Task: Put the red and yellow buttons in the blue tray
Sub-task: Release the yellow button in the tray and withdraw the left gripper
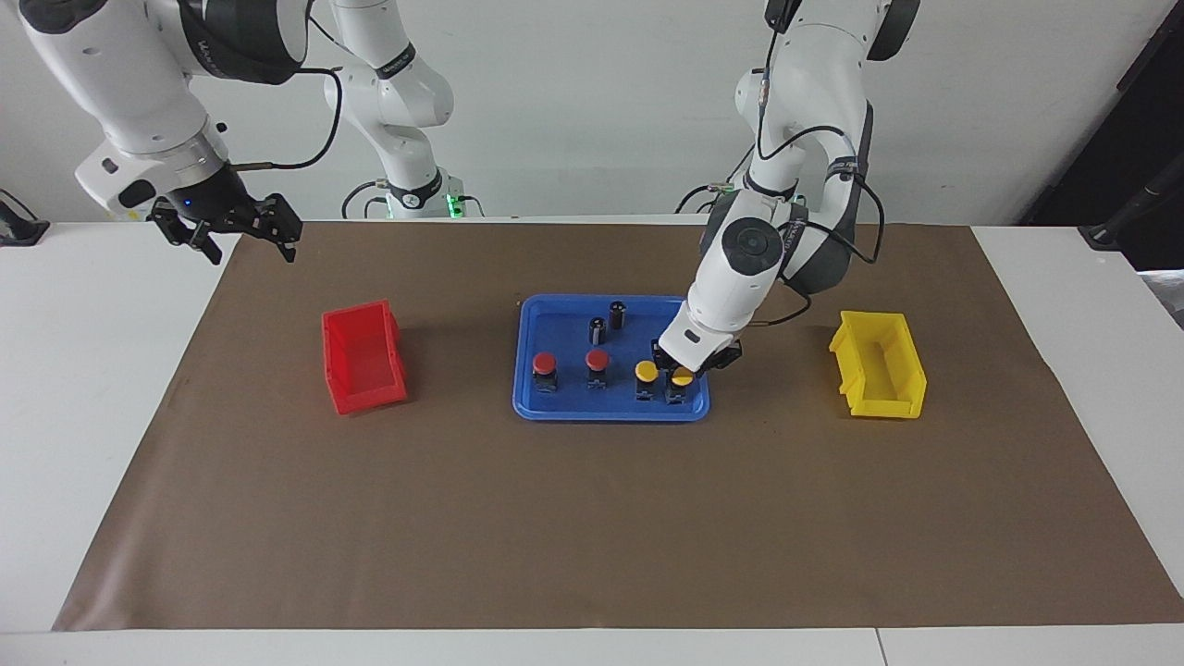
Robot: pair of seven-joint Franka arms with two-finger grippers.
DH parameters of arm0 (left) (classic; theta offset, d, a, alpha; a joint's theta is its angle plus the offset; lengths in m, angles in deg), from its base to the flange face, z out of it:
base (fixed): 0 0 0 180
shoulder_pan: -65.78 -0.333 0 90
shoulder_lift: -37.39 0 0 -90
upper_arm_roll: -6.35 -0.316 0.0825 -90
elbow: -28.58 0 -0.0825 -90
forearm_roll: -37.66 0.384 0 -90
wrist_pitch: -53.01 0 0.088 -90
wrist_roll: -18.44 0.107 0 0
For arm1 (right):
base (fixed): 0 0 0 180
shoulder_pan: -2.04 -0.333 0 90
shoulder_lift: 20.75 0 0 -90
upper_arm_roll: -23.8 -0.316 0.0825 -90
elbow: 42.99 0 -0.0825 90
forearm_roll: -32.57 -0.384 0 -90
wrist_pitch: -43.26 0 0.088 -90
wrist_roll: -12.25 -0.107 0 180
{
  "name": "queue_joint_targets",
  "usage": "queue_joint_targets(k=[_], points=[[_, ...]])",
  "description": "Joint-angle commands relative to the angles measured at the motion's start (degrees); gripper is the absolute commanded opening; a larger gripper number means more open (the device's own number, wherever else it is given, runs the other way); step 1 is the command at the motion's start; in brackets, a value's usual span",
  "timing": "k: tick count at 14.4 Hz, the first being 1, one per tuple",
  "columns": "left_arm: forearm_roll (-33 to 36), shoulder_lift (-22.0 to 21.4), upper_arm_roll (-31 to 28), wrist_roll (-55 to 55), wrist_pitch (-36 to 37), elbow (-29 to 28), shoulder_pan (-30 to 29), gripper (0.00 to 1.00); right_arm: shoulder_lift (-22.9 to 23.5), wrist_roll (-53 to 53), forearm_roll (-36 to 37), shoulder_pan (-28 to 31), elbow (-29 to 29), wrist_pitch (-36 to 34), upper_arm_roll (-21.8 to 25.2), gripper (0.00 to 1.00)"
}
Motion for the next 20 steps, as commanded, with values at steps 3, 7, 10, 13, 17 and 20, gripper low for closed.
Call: queue_joint_targets(k=[3, 7, 10, 13, 17, 20], points=[[0.5, -3.4, -1.1, -0.7, 12.5, 7.5, -0.3, 0.68, -1.4, -0.6, -0.2, -0.1, -1.6, 0.6, -0.2, 1.0], [1.3, -11.2, -1.8, 0.2, 17.0, 4.8, -6.1, 1.0, -1.4, -0.6, -0.2, -0.1, -1.5, 0.6, -0.2, 1.0], [1.4, -16.1, -1.8, 5.9, 20.8, 4.7, -12.6, 1.0, -1.4, -0.6, -0.3, -0.1, -1.5, 0.6, -0.2, 1.0], [1.8, -18.6, -1.8, 19.2, 23.0, 4.7, -21.1, 1.0, -1.4, -0.6, -0.2, -0.1, -1.5, 0.5, -0.2, 1.0], [2.8, -21.5, -1.8, 20.0, 25.8, 3.8, -24.6, 1.0, -1.4, -0.6, -0.2, -0.1, -1.5, 0.2, -0.2, 1.0], [2.7, -22.2, -1.8, 20.5, 25.8, 3.5, -24.5, 1.0, -1.4, -0.6, -0.3, -0.2, -1.6, 0.3, -0.3, 1.0]])
